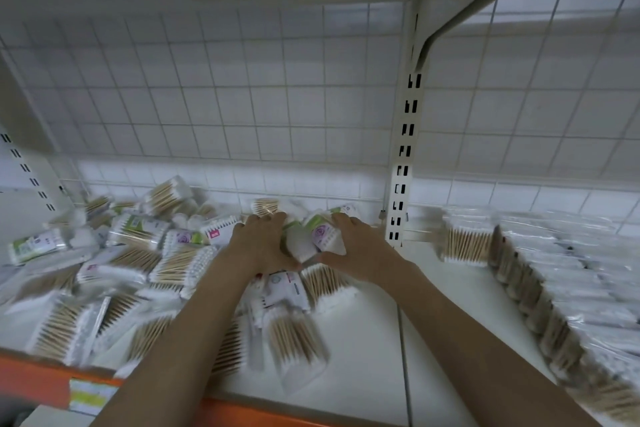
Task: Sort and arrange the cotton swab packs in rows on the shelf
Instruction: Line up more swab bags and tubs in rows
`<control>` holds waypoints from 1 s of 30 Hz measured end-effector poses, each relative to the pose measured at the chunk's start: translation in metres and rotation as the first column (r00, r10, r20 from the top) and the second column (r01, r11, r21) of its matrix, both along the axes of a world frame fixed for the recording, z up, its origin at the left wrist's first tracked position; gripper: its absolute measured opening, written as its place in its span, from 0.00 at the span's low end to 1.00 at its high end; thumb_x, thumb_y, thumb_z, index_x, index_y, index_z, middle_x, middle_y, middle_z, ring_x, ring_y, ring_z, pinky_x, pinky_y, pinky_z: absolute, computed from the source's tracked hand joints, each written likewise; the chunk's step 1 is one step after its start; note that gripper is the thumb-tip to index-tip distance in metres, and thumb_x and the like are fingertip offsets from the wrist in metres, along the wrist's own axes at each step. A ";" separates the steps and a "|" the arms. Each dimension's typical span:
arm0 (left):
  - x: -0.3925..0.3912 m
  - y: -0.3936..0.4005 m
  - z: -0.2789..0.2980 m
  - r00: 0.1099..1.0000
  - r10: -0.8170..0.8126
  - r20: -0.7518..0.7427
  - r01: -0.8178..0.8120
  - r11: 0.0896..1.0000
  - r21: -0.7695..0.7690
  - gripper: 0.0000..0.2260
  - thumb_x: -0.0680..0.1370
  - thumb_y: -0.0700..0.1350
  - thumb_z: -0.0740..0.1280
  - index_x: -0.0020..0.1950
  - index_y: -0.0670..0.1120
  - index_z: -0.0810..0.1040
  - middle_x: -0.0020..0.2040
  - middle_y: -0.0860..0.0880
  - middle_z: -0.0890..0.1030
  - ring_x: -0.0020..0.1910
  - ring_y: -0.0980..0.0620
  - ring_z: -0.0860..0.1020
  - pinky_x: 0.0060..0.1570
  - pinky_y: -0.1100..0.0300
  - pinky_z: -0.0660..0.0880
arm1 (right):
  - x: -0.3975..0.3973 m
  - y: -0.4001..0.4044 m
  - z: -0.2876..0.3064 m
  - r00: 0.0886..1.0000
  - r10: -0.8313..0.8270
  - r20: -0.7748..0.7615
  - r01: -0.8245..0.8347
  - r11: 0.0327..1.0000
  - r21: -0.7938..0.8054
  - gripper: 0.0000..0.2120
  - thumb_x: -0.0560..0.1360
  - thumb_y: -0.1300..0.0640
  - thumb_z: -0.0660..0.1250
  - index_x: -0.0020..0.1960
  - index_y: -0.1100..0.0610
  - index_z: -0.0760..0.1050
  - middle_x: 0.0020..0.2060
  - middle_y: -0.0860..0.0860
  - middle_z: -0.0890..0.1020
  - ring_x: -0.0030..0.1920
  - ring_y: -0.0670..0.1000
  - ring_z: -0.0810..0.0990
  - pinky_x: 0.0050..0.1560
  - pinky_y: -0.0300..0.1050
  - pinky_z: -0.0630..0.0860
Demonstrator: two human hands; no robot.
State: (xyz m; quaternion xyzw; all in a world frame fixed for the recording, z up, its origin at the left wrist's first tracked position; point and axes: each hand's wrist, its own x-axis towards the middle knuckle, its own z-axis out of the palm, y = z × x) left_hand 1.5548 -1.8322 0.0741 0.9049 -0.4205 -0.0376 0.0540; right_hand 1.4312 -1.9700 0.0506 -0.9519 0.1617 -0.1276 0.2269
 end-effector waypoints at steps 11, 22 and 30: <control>0.003 -0.003 -0.014 0.995 -0.090 0.030 0.094 0.985 -0.148 0.43 0.62 0.57 0.74 0.72 0.58 0.54 0.61 0.45 0.63 0.60 0.43 0.69 0.64 0.48 0.64 | -0.020 0.009 -0.002 0.974 -0.145 0.175 0.112 0.976 0.186 0.30 0.70 0.52 0.70 0.68 0.53 0.62 0.54 0.51 0.72 0.52 0.50 0.73 0.46 0.39 0.69; -0.021 -0.006 -0.006 0.983 -0.172 -0.059 0.111 0.825 -0.554 0.23 0.68 0.37 0.72 0.52 0.54 0.63 0.55 0.50 0.60 0.41 0.48 0.74 0.31 0.62 0.74 | -0.089 0.022 0.004 0.927 -0.265 0.265 0.215 0.955 0.204 0.32 0.71 0.51 0.70 0.71 0.49 0.60 0.56 0.45 0.69 0.52 0.44 0.69 0.49 0.37 0.66; -0.096 -0.006 0.015 0.940 -0.338 -0.044 0.216 0.690 -0.691 0.26 0.68 0.42 0.74 0.61 0.57 0.69 0.59 0.55 0.65 0.51 0.61 0.67 0.40 0.77 0.65 | -0.147 0.032 0.028 0.850 -0.318 0.420 0.277 0.948 0.155 0.31 0.70 0.52 0.70 0.70 0.46 0.63 0.57 0.42 0.69 0.52 0.27 0.65 0.48 0.18 0.60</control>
